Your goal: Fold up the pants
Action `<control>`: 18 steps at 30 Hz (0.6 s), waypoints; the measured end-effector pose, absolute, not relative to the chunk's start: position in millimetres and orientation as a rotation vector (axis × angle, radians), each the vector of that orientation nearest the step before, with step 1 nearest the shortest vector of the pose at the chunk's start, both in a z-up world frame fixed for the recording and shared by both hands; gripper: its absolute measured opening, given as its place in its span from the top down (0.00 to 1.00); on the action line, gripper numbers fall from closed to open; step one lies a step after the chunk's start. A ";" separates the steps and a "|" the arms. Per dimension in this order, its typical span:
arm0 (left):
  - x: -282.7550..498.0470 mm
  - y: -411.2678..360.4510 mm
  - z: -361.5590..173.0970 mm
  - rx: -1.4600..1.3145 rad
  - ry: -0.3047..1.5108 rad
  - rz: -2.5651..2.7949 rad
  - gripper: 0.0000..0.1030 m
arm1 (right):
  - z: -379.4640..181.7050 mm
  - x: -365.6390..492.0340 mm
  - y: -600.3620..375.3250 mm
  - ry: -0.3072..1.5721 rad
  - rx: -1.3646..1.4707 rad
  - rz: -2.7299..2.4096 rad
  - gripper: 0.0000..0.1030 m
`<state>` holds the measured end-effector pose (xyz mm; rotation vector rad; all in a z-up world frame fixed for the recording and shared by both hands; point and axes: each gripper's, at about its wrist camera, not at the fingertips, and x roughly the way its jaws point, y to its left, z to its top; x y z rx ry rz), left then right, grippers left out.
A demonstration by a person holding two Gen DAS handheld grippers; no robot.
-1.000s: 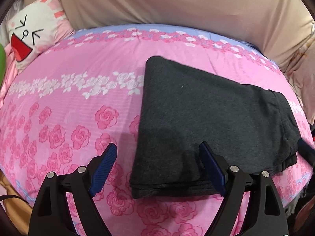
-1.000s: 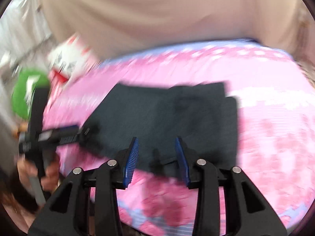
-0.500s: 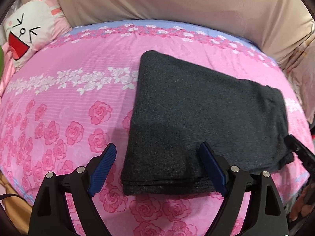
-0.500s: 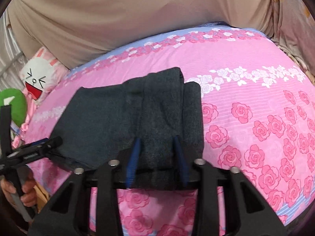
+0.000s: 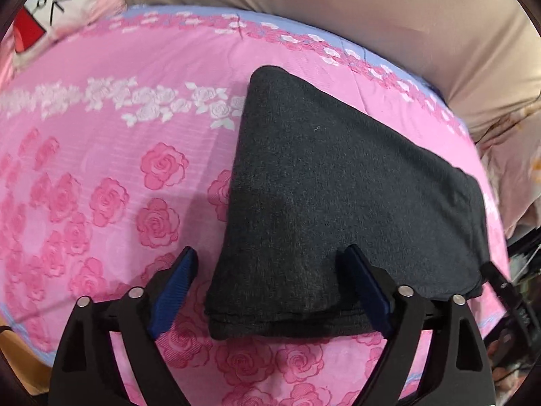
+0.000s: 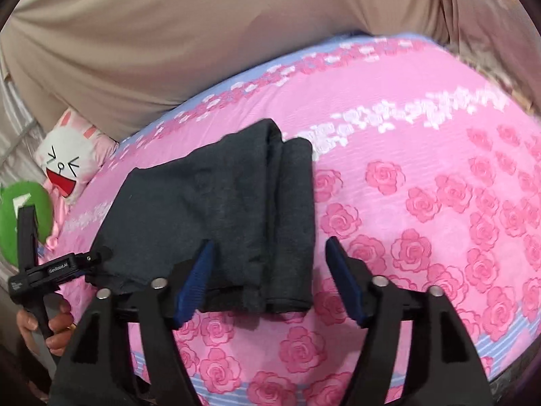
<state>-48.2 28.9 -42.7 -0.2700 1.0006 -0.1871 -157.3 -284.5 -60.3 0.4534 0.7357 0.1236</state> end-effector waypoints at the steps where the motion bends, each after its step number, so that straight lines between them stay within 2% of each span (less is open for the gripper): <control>1: -47.9 29.2 -43.2 -0.275 0.993 -0.195 0.12 | -68.5 -152.4 -288.9 0.763 0.510 0.148 0.29; 2: -47.0 27.3 -43.9 -0.265 0.983 -0.201 0.12 | -72.9 -150.3 -290.4 0.761 0.534 0.166 0.28; 3: -45.9 24.7 -44.4 -0.247 0.975 -0.208 0.13 | -72.8 -149.2 -287.2 0.747 0.508 0.167 0.35; 4: -44.9 20.2 -44.3 -0.215 0.962 -0.224 0.31 | -72.7 -146.0 -281.9 0.759 0.485 0.182 0.45; 5: -44.6 16.8 -42.1 -0.199 0.955 -0.255 0.47 | -71.6 -144.3 -279.1 0.760 0.492 0.195 0.60; 6: -43.8 14.4 -39.2 -0.207 0.960 -0.274 0.67 | -67.4 -143.9 -274.8 0.753 0.482 0.192 0.66; 7: -42.1 16.2 -35.6 -0.217 0.960 -0.273 0.77 | -56.8 -145.2 -266.1 0.739 0.419 0.178 0.68; 9: -42.8 24.6 -20.7 -0.242 0.938 -0.302 0.81 | -37.5 -152.4 -260.0 0.693 0.397 0.196 0.73; 10: -46.8 32.0 -10.5 -0.254 0.924 -0.313 0.88 | -26.2 -158.4 -258.9 0.675 0.401 0.222 0.74; 13: -57.7 46.3 2.7 -0.243 0.929 -0.316 0.89 | -20.8 -172.4 -258.0 0.691 0.375 0.240 0.73; 16: -65.9 47.7 -22.0 -0.156 1.032 -0.281 0.86 | -57.2 -173.3 -261.4 0.797 0.374 0.190 0.63; 17: -68.4 47.9 -29.5 -0.135 1.043 -0.259 0.81 | -65.7 -176.4 -265.4 0.797 0.421 0.199 0.52; 18: -72.5 49.2 -31.2 -0.132 1.017 -0.242 0.75 | -71.5 -179.5 -274.3 0.788 0.514 0.207 0.46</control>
